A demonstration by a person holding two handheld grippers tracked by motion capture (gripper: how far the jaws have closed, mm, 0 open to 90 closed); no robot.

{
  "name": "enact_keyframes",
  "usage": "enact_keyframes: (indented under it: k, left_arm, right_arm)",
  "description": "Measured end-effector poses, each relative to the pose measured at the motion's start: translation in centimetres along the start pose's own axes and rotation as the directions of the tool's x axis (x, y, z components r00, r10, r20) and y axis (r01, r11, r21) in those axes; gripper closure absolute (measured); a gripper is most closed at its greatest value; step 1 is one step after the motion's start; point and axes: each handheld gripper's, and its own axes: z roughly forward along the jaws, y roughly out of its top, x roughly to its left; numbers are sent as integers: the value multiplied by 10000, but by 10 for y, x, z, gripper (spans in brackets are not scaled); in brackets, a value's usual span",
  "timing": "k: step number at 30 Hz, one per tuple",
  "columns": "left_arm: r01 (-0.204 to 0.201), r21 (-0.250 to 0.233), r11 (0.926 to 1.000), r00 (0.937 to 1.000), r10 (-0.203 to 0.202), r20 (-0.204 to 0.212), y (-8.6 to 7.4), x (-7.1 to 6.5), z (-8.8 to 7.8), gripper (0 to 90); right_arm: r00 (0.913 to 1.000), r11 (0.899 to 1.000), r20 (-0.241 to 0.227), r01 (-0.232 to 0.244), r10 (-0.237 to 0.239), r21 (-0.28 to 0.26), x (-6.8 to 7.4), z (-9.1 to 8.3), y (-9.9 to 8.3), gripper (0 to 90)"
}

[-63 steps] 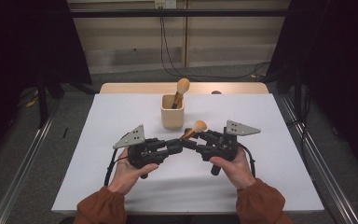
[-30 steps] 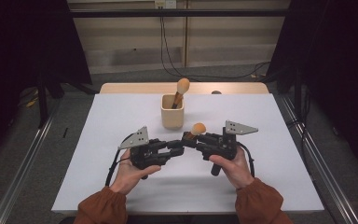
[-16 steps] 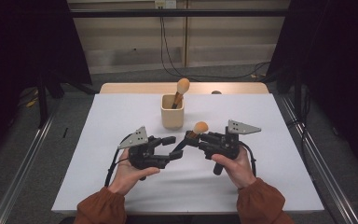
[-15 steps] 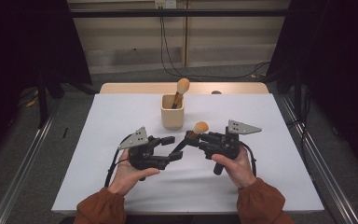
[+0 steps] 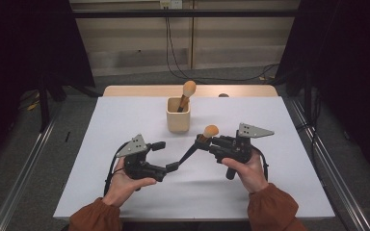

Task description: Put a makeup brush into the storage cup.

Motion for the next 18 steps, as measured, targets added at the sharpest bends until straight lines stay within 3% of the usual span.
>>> enact_keyframes:
  k: [6,9,14,18]
  left_arm:
    - [37,211,9998,9996,-31,-298,-5,3,-9,41]
    - [310,197,9993,9984,-301,-469,-7,4,-13,27]
    - [89,107,9999,9961,-80,-880,-7,4,-22,20]
    - [213,-38,9998,9928,-216,-1182,-13,5,-30,21]
  right_arm:
    - [9994,9997,327,123,-129,189,-2,-6,2,729]
    - [9987,9992,448,222,-236,322,-4,-8,4,729]
    - [9980,9990,586,235,-257,391,-7,-10,6,729]
    - [9967,9984,760,259,-297,510,-11,-11,7,729]
